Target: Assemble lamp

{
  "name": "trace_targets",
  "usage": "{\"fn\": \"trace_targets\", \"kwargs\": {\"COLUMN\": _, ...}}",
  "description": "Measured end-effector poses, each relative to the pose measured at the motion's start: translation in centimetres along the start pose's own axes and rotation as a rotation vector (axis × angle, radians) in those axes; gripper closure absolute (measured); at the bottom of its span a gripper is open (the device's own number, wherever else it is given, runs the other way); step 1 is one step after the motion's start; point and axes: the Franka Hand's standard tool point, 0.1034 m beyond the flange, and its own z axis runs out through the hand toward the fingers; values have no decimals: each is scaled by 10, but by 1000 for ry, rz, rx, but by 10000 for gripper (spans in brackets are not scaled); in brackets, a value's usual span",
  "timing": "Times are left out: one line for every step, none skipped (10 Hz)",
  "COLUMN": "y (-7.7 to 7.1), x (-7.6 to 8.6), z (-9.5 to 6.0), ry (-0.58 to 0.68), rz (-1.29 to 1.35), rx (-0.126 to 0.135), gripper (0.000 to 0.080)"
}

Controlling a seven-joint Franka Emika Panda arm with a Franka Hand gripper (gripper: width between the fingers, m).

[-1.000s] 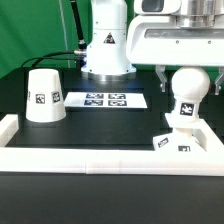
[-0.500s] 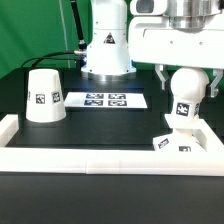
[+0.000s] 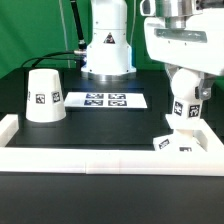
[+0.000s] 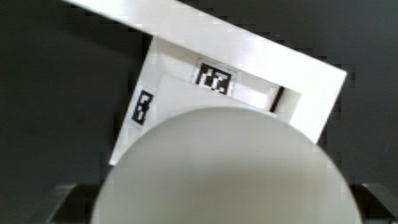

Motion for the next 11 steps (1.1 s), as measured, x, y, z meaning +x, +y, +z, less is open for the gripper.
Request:
{"fn": "trace_targets", "kwargs": {"y": 0, "x": 0, "z": -1, "ry": -8, "rz": 46, "rx": -2, "gripper": 220}}
{"fn": "trace_targets", "kwargs": {"y": 0, "x": 2, "z": 0, "ry": -10, "rz": 69, "rx": -1, "gripper": 220}}
{"fn": "trace_targets", "kwargs": {"y": 0, "x": 2, "z": -1, "ry": -25, "rz": 137, "rx": 6, "gripper": 220}}
{"fn": "trace_targets", "kwargs": {"y": -1, "x": 1, "z": -1, "ry": -26, "rz": 153, "rx": 6, "gripper": 220}}
{"fn": "trace_targets", "kwargs": {"y": -2, "x": 1, "z": -1, "ry": -25, "rz": 173, "rx": 11, "gripper": 219}}
{"fn": "trace_targets", "kwargs": {"y": -2, "x": 0, "z": -1, "ry": -25, "rz": 172, "rx": 12, "gripper": 219}}
{"fn": "trace_targets", "kwargs": {"y": -2, "x": 0, "z": -1, "ry": -21, "rz": 92, "rx": 11, "gripper": 116}}
{"fn": "trace_targets", "kwargs": {"y": -1, "x": -1, "z": 0, "ry": -22, "rz": 10, "rx": 11, "gripper": 116}}
{"fn": "trace_targets", "kwargs": {"y": 1, "x": -1, "z": 2, "ry": -22, "rz": -40, "rx": 7, "gripper": 102}}
{"fn": "trace_targets", "kwargs": {"y": 2, "x": -1, "z": 3, "ry": -19, "rz": -156, "rx": 2, "gripper": 102}}
{"fn": "trace_targets", "kwargs": {"y": 2, "x": -4, "z": 3, "ry": -14, "rz": -283, "rx": -3, "gripper": 101}}
